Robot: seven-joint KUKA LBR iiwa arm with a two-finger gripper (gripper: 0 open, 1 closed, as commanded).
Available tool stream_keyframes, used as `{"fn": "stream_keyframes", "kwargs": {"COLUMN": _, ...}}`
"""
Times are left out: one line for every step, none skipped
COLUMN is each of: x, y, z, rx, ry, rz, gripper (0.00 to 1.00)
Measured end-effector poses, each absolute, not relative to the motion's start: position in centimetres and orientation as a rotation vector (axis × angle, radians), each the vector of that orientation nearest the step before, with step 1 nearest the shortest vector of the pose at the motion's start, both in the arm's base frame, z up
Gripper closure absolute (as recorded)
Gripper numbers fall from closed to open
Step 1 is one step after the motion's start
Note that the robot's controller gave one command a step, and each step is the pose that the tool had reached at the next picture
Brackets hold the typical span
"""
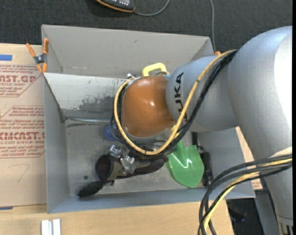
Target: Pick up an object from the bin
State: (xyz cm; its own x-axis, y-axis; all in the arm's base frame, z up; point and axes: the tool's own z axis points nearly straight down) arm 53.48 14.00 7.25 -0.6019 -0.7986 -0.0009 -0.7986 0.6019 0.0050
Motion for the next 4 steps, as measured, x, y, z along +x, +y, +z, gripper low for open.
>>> {"fn": "stream_keyframes", "kwargs": {"x": 56.0, "y": 10.5, "z": 7.1, "rx": 1.654, "ry": -2.674, "rz": -0.01, "gripper": 1.0}}
{"fn": "stream_keyframes", "kwargs": {"x": 53.5, "y": 12.9, "z": 7.1, "rx": 1.408, "ry": -2.811, "rz": -0.014, "gripper": 1.0}}
{"fn": "stream_keyframes", "kwargs": {"x": 54.3, "y": 8.6, "z": 7.1, "rx": 1.57, "ry": -2.729, "rz": -0.014, "gripper": 1.0}}
{"fn": "stream_keyframes", "kwargs": {"x": 53.2, "y": 11.6, "z": 7.1, "rx": 1.409, "ry": -2.816, "rz": -0.019, "gripper": 1.0}}
